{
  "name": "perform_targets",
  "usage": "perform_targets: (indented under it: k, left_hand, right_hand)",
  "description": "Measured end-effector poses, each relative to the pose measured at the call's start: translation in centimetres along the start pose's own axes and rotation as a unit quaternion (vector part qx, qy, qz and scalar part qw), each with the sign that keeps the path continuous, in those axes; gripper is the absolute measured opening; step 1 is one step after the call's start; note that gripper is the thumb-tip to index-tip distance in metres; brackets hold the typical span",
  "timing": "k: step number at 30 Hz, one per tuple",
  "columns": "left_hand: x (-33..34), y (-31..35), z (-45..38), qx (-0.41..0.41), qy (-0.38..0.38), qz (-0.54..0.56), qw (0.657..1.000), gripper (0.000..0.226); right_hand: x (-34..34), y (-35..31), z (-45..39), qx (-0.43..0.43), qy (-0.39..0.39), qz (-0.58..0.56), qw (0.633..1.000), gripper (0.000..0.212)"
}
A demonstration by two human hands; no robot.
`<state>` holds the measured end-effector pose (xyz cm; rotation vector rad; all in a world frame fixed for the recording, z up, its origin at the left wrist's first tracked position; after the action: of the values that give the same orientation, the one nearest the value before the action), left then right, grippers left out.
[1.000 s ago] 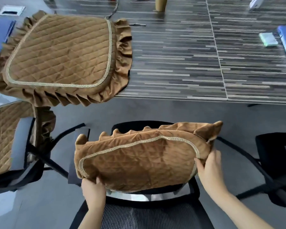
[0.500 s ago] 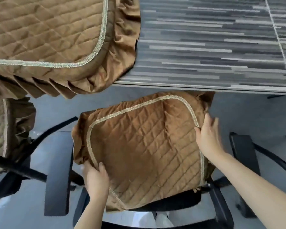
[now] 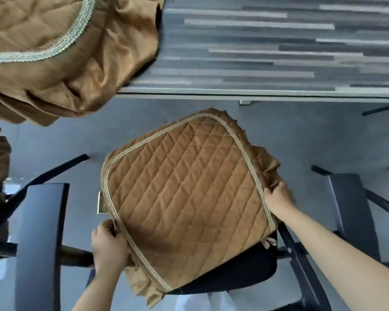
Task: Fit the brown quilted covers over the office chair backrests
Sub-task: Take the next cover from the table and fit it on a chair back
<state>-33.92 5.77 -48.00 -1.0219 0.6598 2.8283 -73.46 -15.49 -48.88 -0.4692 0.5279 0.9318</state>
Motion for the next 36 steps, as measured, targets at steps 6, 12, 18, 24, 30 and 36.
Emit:
perform_targets:
  k: [6, 12, 18, 24, 30, 36]
  left_hand:
    - [3.5, -3.0, 1.4, -0.157, -0.094, 0.000, 0.983, 0.028]
    - [5.2, -3.6, 2.8, -0.195, -0.133, 0.118, 0.965, 0.038]
    - [4.7, -3.6, 4.2, -0.155, -0.053, 0.124, 0.979, 0.033]
    - [5.1, -4.3, 6.1, -0.113, -0.143, -0.127, 0.975, 0.028]
    - [4.7, -1.3, 6.0, -0.022, -0.062, -0.181, 0.981, 0.032]
    - [5.4, 4.4, 3.5, 0.208, -0.022, -0.286, 0.935, 0.061]
  right_hand:
    - [2.7, 4.1, 1.4, 0.078, -0.064, -0.064, 0.993, 0.066]
    - [1.3, 3.0, 2.5, 0.021, -0.015, -0.080, 0.996, 0.032]
    - [-0.2, 2.9, 5.9, -0.090, 0.095, 0.033, 0.991, 0.013]
    - [1.3, 4.5, 7.7, -0.055, 0.067, 0.265, 0.960, 0.045]
    - [2.4, 0.3, 7.7, -0.146, 0.068, 0.310, 0.937, 0.071]
    - [5.0, -6.6, 7.0, -0.318, 0.010, 0.346, 0.882, 0.065]
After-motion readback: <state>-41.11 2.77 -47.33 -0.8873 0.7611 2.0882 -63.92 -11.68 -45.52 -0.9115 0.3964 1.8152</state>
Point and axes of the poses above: each hand's wrist, its own z-axis away from the middle knuckle, its own x-axis out of the palm, y = z × x, the point moved 4 cm from there along -z, towards the middle knuckle, and after that the axes turned 13 degrees about -y, right-handed, at the moved point
